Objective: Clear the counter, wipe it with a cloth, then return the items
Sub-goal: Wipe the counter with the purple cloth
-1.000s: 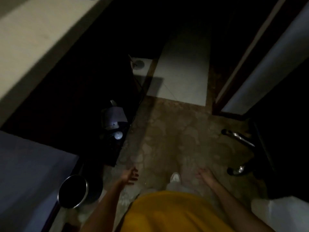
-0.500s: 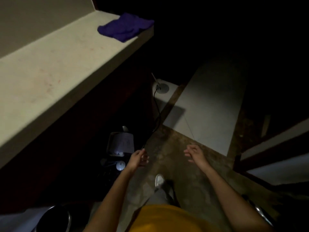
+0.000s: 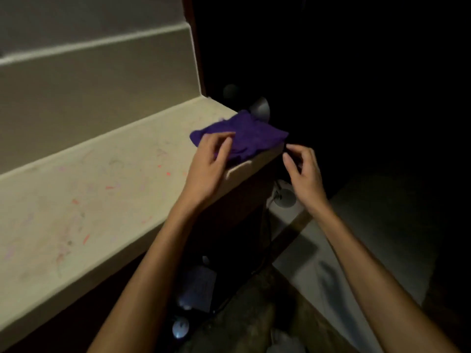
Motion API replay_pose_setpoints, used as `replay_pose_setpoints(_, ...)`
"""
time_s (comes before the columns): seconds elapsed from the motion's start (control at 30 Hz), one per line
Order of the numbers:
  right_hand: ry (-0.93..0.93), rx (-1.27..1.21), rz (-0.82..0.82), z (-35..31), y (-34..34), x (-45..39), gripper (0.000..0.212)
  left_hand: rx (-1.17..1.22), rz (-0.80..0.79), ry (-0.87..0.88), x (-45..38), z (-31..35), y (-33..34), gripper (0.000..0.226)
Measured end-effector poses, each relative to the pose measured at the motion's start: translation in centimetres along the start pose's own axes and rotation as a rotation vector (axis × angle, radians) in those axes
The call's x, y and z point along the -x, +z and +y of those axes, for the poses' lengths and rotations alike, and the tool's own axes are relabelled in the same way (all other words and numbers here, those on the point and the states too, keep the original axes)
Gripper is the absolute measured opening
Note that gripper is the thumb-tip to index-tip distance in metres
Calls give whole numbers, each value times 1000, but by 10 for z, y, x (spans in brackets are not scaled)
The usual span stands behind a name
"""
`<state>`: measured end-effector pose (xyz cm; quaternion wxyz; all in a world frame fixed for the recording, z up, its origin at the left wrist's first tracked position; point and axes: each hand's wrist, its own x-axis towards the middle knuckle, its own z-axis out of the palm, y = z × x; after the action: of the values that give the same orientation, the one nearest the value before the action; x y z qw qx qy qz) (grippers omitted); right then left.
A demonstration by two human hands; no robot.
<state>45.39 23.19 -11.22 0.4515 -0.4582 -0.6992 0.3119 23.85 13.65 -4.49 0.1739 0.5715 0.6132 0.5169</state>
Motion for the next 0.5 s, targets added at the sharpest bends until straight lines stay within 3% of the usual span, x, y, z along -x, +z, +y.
replay_pose_setpoints(0.13, -286, 195, -173, -30, 29, -104, 50, -353, 122, -221, -77, -4, 6, 42)
replay_pose_setpoints(0.23, -362, 397, -400, -25, 58, -144, 59, -534, 81, -355, -97, -21, 40, 45)
replay_pose_setpoints(0.33, -432, 546, -525, -6, 72, -150, 60, -880, 63, -337, -89, -44, 77, 60)
replay_pose_setpoints(0.5, -419, 610, -659, -5, 71, -156, 57, -983, -11, -351, -94, -52, 81, 78)
